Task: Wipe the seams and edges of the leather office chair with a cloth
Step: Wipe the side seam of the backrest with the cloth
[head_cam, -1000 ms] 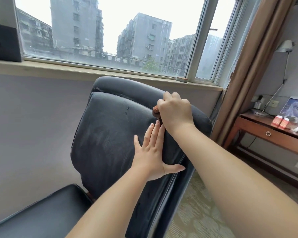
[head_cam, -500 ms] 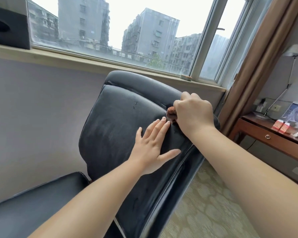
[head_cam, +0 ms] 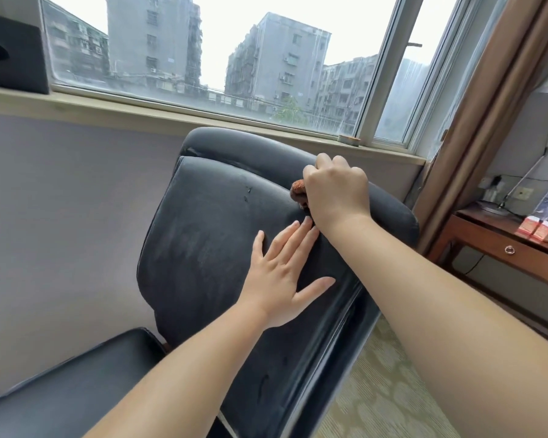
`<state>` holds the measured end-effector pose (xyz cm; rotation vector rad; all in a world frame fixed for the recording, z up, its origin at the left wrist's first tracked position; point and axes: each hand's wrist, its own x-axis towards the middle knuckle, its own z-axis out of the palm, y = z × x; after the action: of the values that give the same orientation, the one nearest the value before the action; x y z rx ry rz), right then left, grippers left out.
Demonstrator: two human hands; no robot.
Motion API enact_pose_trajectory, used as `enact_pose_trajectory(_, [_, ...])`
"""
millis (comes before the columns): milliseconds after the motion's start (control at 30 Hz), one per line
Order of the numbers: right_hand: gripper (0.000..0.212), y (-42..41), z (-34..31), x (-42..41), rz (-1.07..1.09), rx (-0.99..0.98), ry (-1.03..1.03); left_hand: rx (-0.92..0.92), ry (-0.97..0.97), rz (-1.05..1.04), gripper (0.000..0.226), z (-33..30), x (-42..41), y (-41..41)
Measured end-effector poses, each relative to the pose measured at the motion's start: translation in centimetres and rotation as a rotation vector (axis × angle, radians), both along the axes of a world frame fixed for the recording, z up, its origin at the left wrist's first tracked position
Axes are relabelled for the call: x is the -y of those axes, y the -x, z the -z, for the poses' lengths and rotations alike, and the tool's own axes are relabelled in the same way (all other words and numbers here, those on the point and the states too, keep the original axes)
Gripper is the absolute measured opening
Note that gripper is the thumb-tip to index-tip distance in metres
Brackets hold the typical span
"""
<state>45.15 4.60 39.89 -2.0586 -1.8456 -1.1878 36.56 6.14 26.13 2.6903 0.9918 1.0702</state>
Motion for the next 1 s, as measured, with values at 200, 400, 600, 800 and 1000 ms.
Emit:
enact_pose_trajectory(200, [0.021, 0.0, 0.7, -1.4, 0.043, 0.042, -0.034, -0.023, 0.017, -0.014, 0.071, 0.4, -0.8, -0.4])
enact_pose_trajectory(400, [0.016, -1.4, 0.9, 1.2, 0.069, -0.003, 0.004, -0.032, 0.006, 0.000, 0.080, 0.7, -1.0, -0.5])
enact_pose_trajectory(600, [0.012, -2.5, 1.4, 4.2, 0.155, -0.007, -0.062, -0.062, -0.020, -0.018, 0.081, 0.4, -0.1, 0.0])
enact_pose_trajectory(800, [0.011, -1.5, 1.1, 2.8, 0.127, 0.003, -0.070, -0.160, -0.079, 0.019, 0.075, -0.3, -0.5, 1.5])
enact_pose_trajectory(1000, [0.022, -0.5, 0.4, 1.3, 0.067, -0.005, -0.024, -0.268, -0.120, 0.024, 0.076, -0.7, -1.3, 1.9])
